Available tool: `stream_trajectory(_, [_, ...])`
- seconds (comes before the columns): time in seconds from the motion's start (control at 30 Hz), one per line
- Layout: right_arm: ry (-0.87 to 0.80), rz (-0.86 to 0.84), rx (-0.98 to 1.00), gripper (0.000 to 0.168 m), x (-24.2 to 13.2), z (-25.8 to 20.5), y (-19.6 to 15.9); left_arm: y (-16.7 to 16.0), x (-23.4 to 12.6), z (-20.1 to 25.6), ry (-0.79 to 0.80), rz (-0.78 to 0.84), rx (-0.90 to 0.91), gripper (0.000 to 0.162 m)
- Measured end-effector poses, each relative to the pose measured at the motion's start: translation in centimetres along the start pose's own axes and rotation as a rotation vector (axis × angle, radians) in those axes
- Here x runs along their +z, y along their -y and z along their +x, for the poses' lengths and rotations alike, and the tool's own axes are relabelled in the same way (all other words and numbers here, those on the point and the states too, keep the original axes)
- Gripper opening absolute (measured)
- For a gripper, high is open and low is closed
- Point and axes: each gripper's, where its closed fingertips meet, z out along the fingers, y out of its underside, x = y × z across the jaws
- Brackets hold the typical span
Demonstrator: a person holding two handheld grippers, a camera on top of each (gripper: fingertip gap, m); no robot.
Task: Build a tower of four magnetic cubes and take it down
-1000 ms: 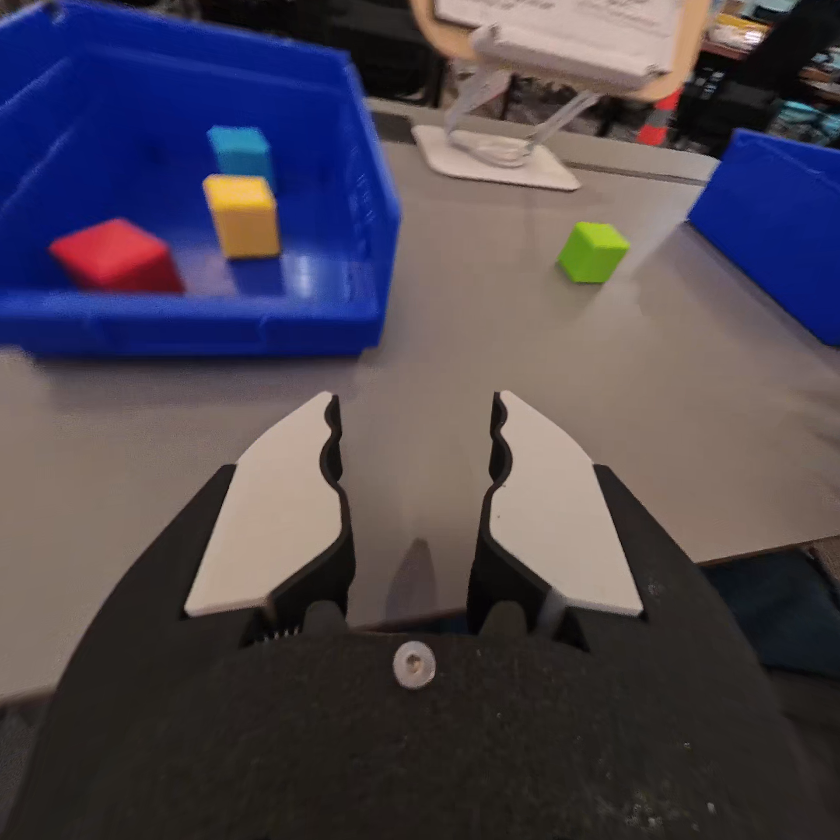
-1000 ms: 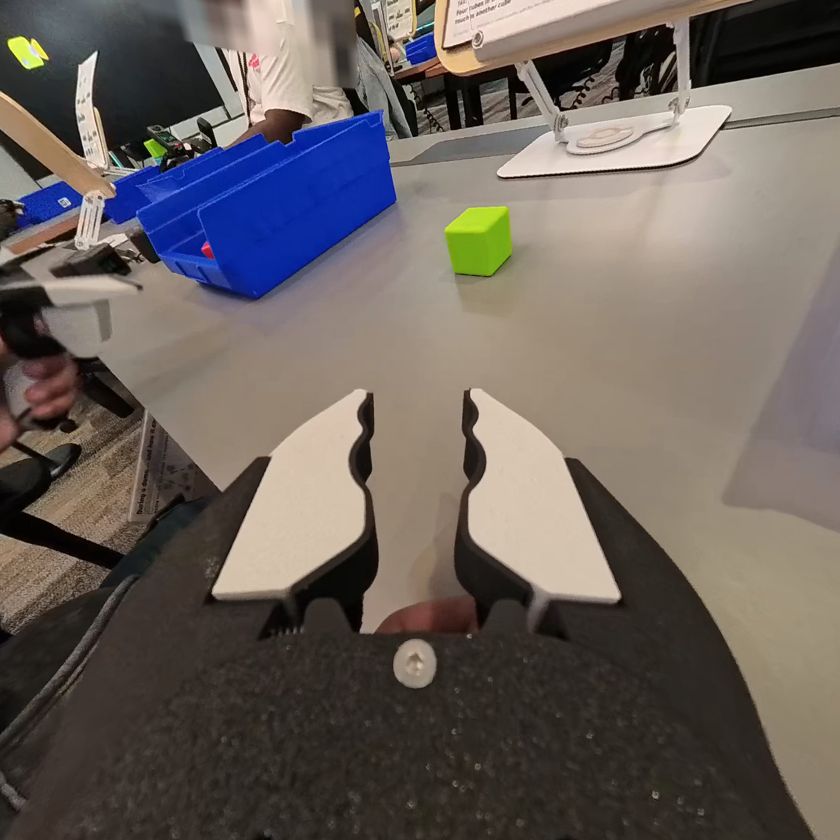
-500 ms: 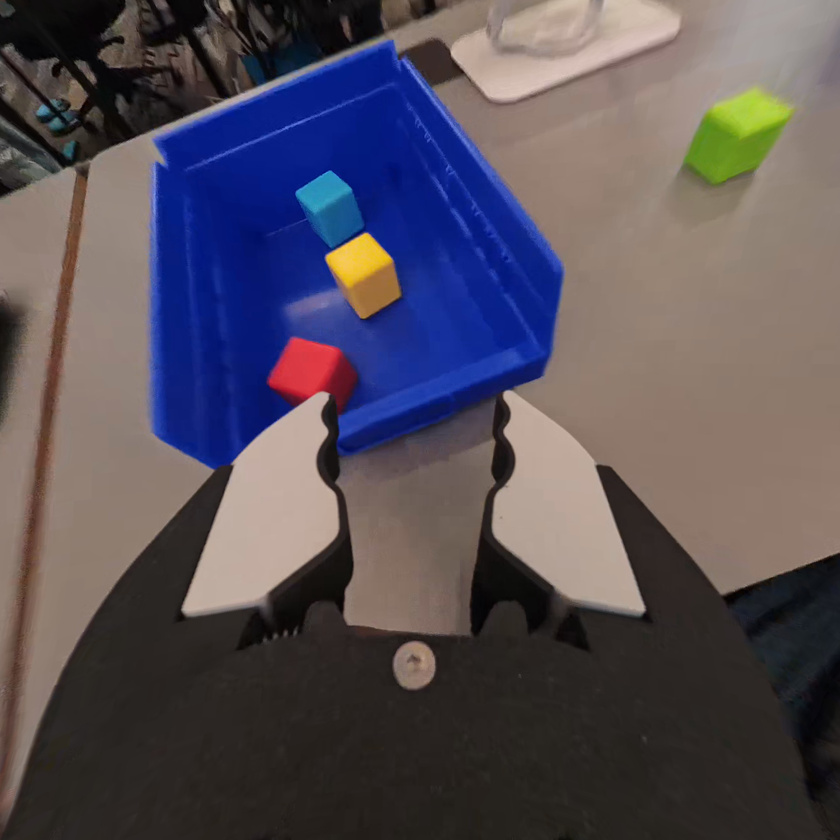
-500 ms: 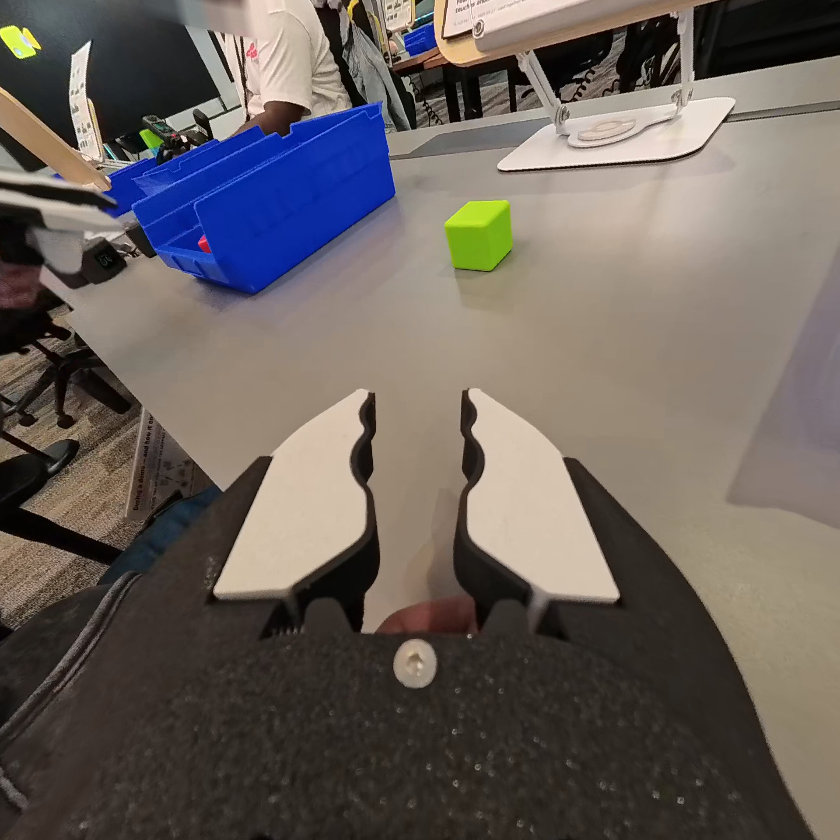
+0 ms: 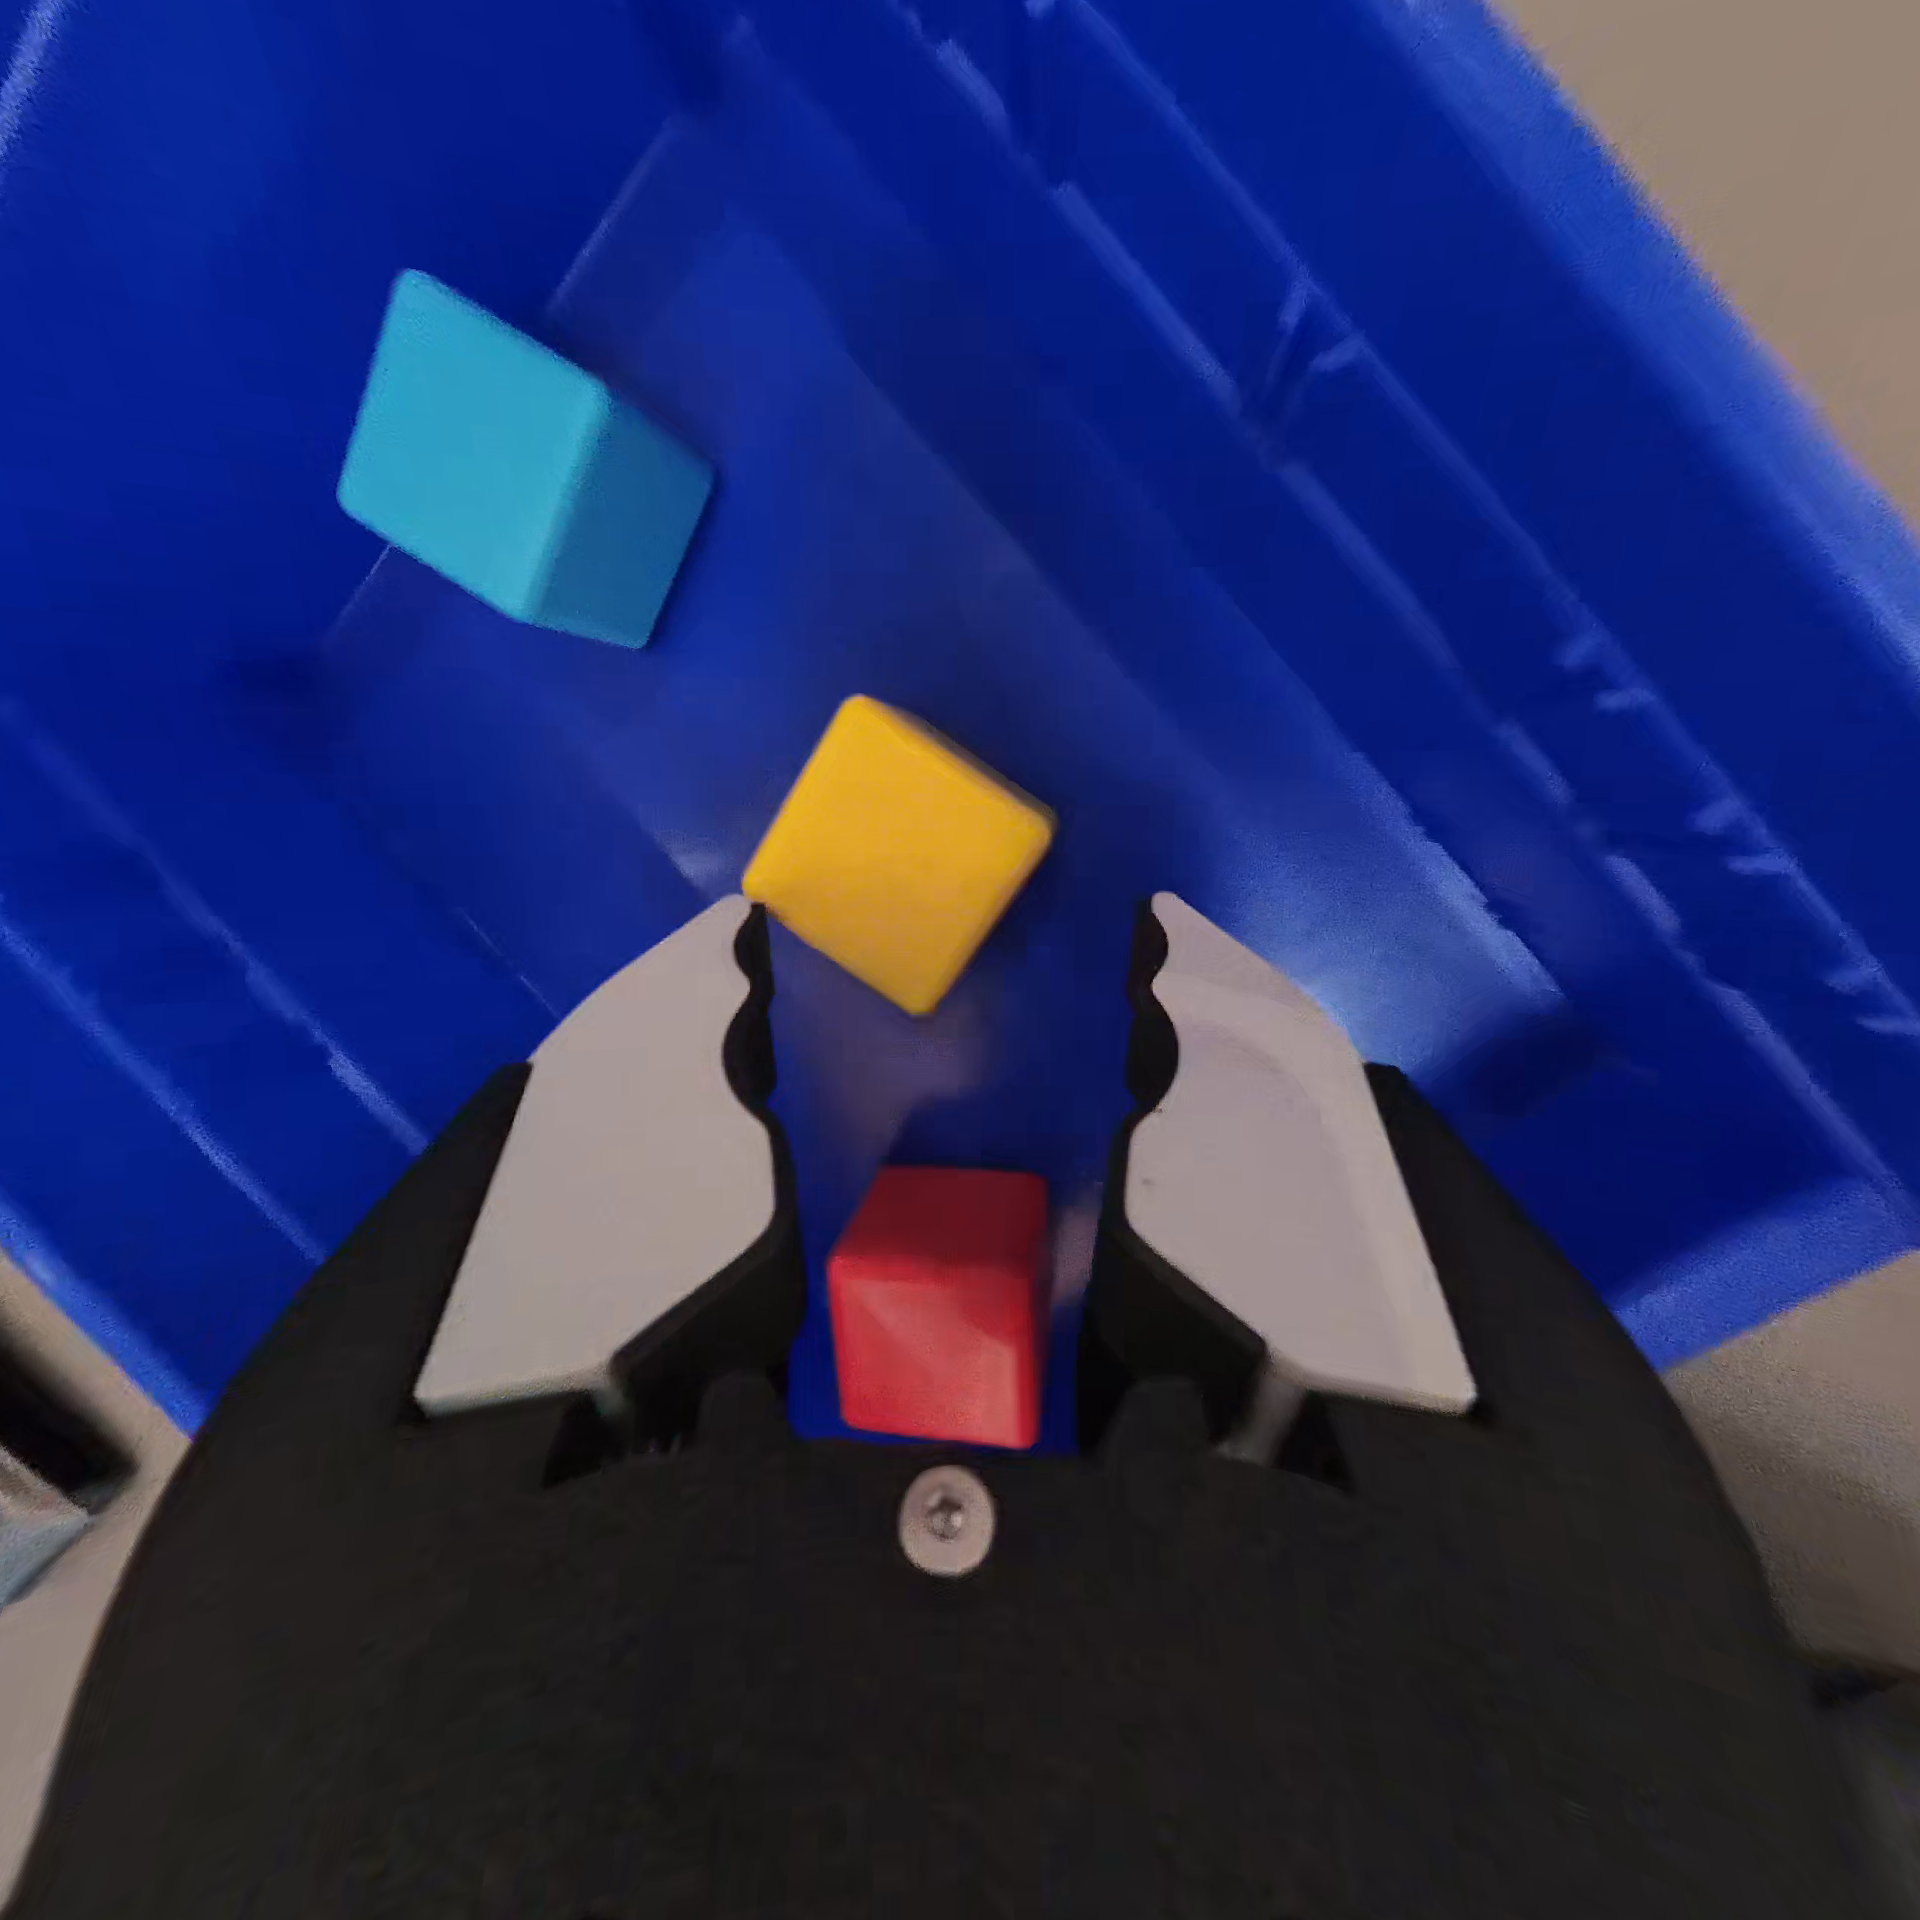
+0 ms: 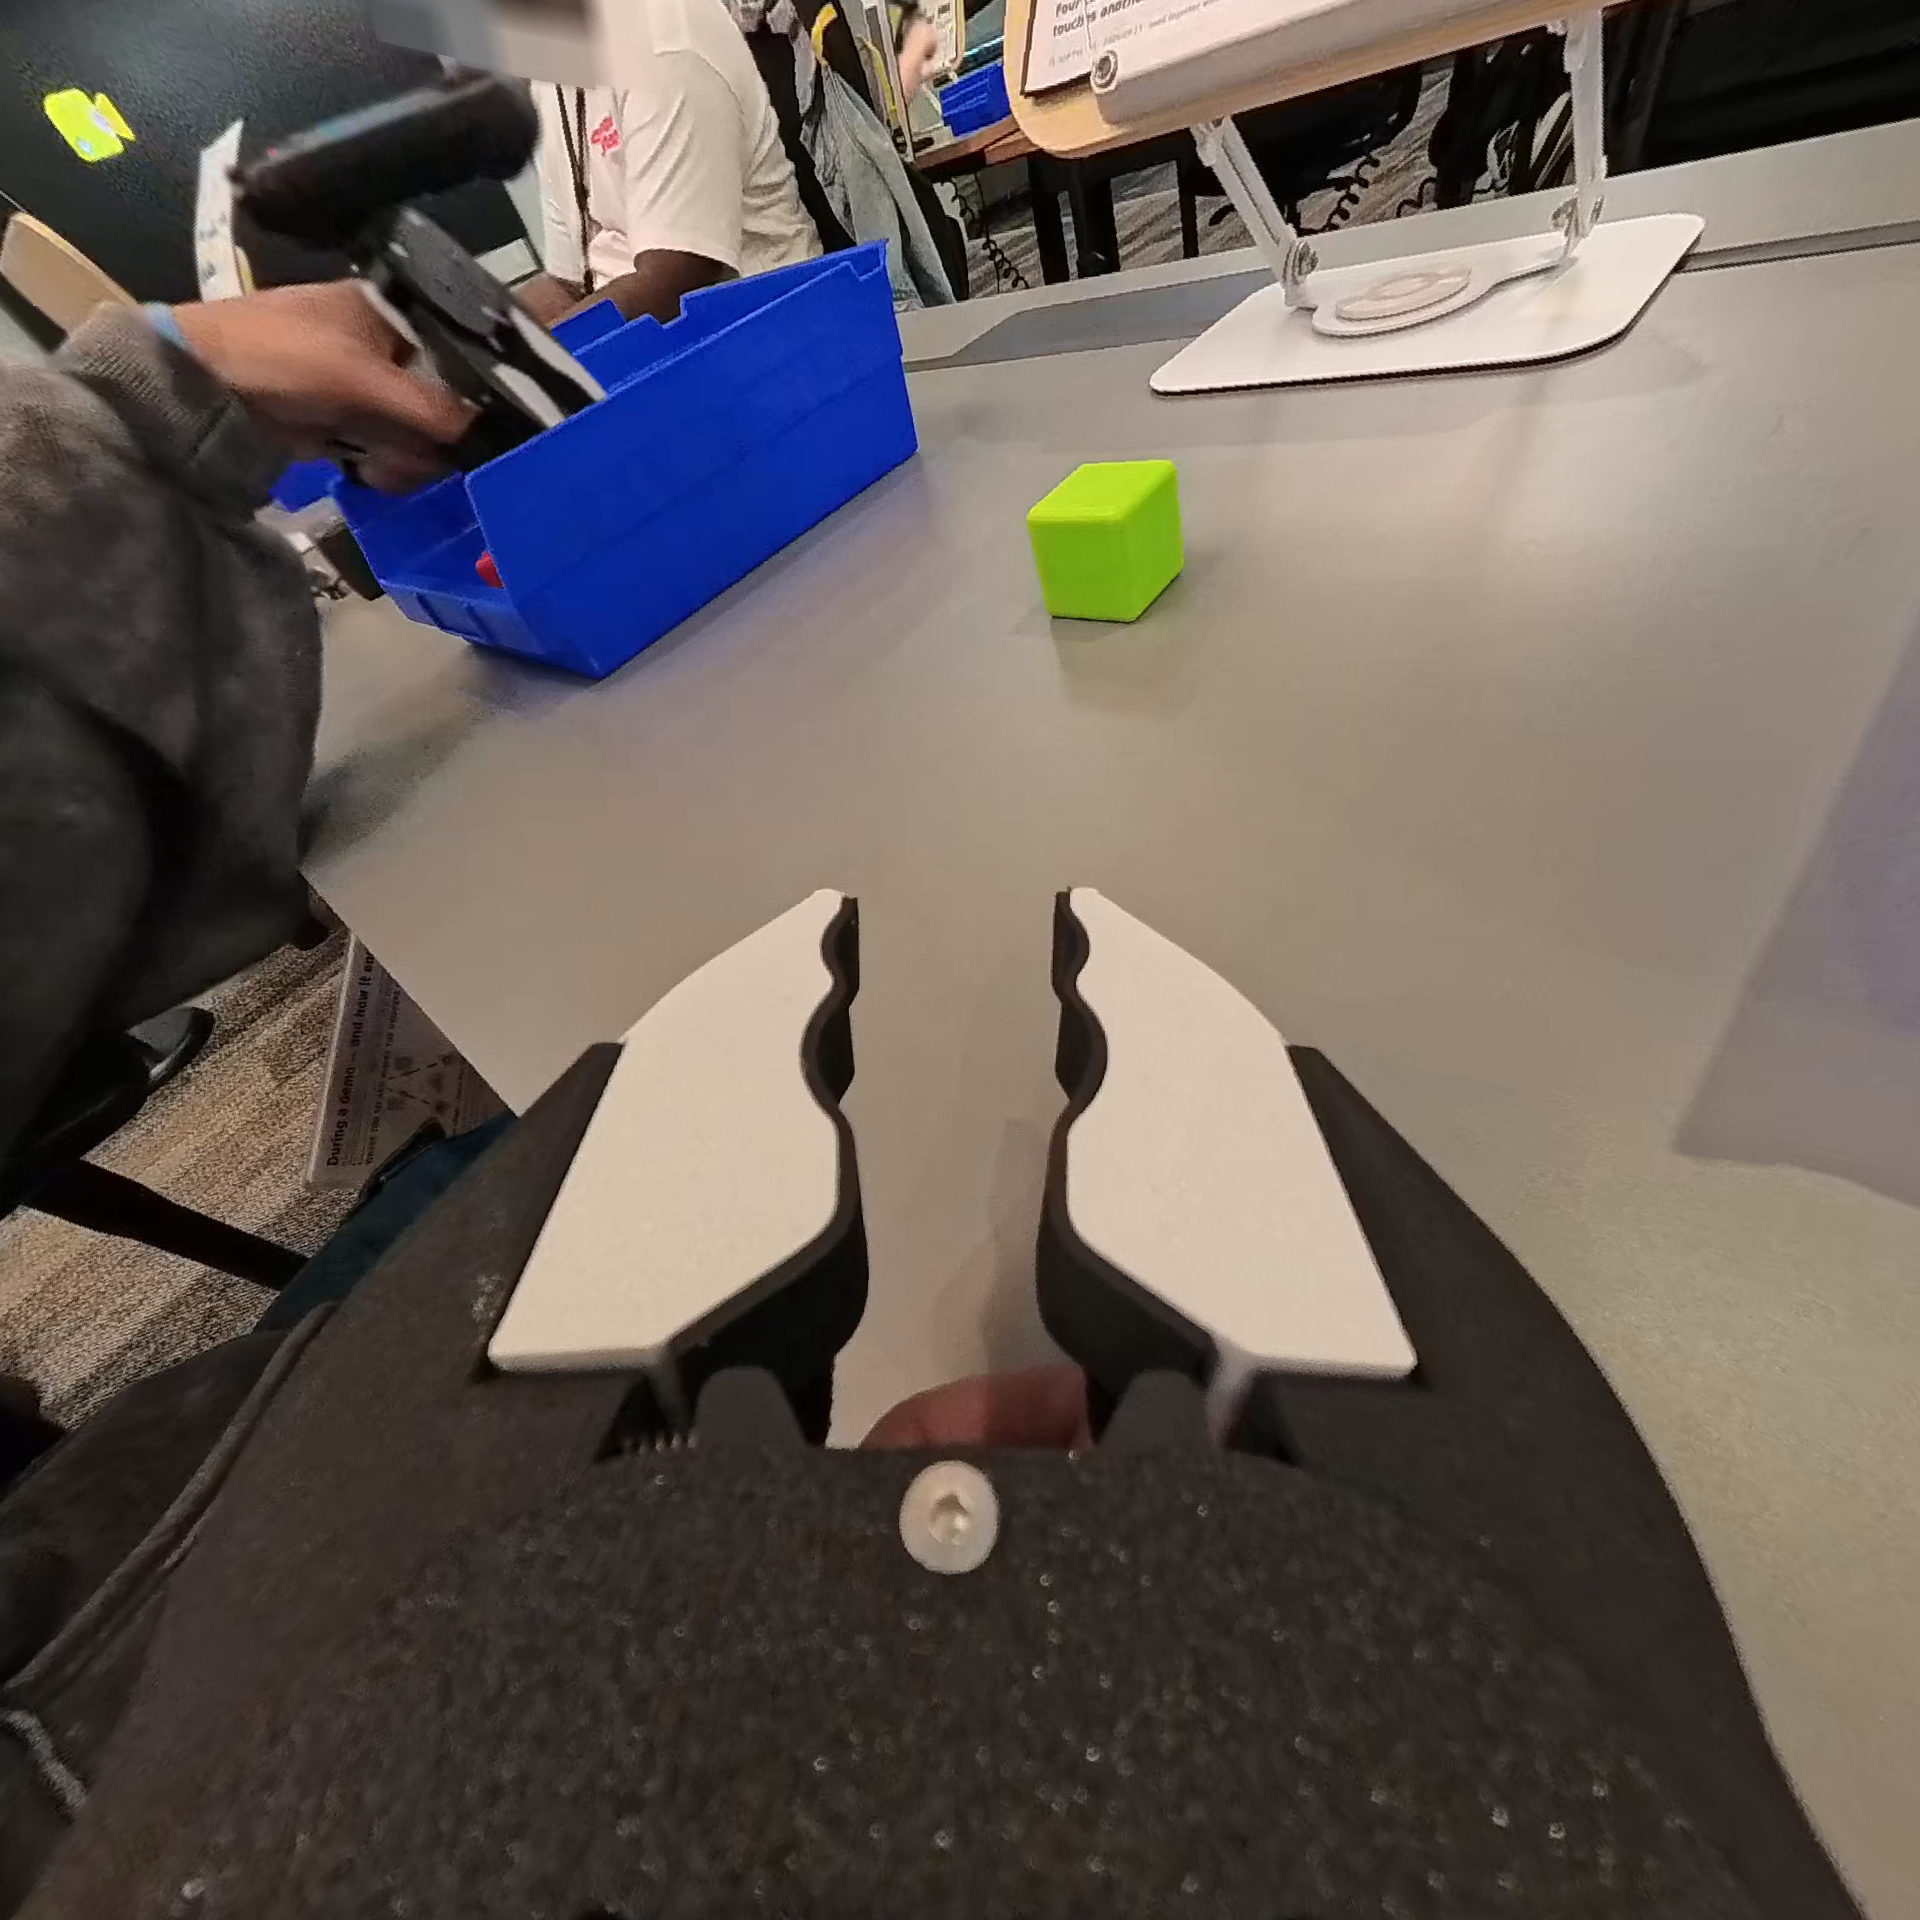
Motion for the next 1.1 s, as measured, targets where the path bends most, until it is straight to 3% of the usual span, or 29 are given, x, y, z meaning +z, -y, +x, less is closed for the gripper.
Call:
stream_trajectory(0.07, [0.001,0.003,0.004,0.036,0.0,0.0,0.0,0.0,1.0,-0.8,0.009,-0.072,0.061,0.077])
stream_trajectory(0.3, [0.002,0.009,0.017,0.035,-0.1,0.1,0.1,0.3,1.7,-3.0,0.022,-0.204,0.207,0.074])
stream_trajectory(0.53, [-0.001,0.002,0.016,0.034,-0.1,0.1,0.0,0.4,2.3,-2.5,-0.010,-0.211,0.274,0.074])
stream_trajectory(0.6, [0.001,0.002,0.016,0.034,-0.1,0.1,0.0,0.2,2.4,-2.3,-0.042,-0.215,0.271,0.068])
stream_trajectory(0.67, [0.001,0.001,0.016,0.034,-0.1,0.1,0.0,-0.2,2.8,-1.5,-0.099,-0.229,0.278,0.051])
stream_trajectory(0.83, [0.001,-0.001,0.016,0.033,0.0,0.1,-0.1,-0.6,2.8,-0.3,-0.172,-0.230,0.287,0.050])
stream_trajectory(0.93, [0.003,0.001,0.018,0.033,-0.1,0.1,0.0,1.6,-0.1,-0.1,-0.137,-0.099,0.287,0.050])
stream_trajectory(1.1, [0.001,-0.006,0.012,0.032,0.0,0.1,-0.1,8.3,-9.1,3.2,-0.068,0.165,0.371,0.050])
